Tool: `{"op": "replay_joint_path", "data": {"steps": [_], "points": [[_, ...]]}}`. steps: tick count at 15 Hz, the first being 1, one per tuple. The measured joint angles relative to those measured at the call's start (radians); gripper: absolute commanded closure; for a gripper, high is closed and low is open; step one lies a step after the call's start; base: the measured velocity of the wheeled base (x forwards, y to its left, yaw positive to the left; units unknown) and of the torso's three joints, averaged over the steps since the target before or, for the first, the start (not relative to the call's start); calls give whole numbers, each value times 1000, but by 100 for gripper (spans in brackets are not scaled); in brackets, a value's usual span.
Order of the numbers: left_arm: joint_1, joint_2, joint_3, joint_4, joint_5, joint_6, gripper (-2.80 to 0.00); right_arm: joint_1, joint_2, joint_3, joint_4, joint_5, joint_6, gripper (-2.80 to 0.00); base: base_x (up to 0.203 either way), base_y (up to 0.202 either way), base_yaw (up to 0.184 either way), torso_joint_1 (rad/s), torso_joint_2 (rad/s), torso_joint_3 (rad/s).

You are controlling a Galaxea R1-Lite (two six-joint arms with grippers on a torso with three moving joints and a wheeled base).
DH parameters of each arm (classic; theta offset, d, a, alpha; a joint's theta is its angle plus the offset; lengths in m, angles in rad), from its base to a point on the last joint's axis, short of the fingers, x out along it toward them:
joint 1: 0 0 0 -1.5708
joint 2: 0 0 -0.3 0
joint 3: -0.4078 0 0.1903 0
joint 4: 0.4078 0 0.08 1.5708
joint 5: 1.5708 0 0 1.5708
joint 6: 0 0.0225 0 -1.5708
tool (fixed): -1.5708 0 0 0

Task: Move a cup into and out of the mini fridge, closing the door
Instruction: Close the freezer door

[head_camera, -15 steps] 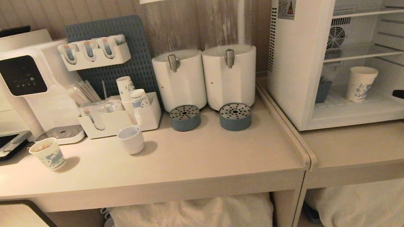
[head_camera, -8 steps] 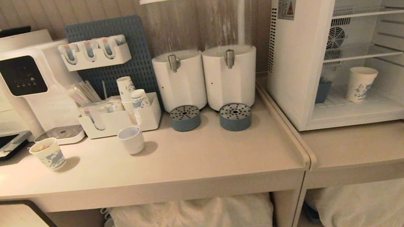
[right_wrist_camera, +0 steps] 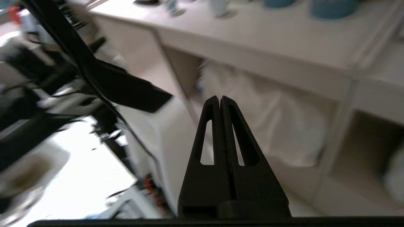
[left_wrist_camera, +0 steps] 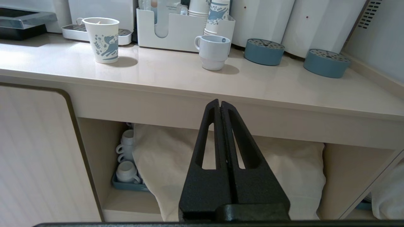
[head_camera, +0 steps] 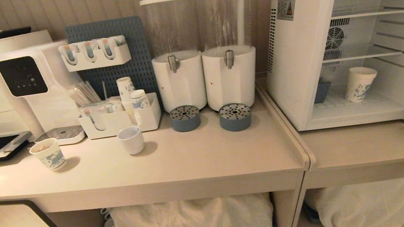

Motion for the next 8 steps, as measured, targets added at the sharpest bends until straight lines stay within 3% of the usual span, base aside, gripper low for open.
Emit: {"op": "replay_joint_path", "data": {"steps": [3, 5, 8], "points": [[0, 0, 0, 0, 0, 0, 0, 11, -167, 101, -99, -282, 23, 0, 0, 0, 0, 0, 0, 0], [0, 0, 0, 1, 0, 0, 0, 13, -213, 237, -259, -493, 35, 0, 0, 0, 0, 0, 0, 0], [0, 0, 0, 0, 0, 0, 0, 14, -238, 563, -559, -658, -34, 0, 0, 0, 0, 0, 0, 0]]}}
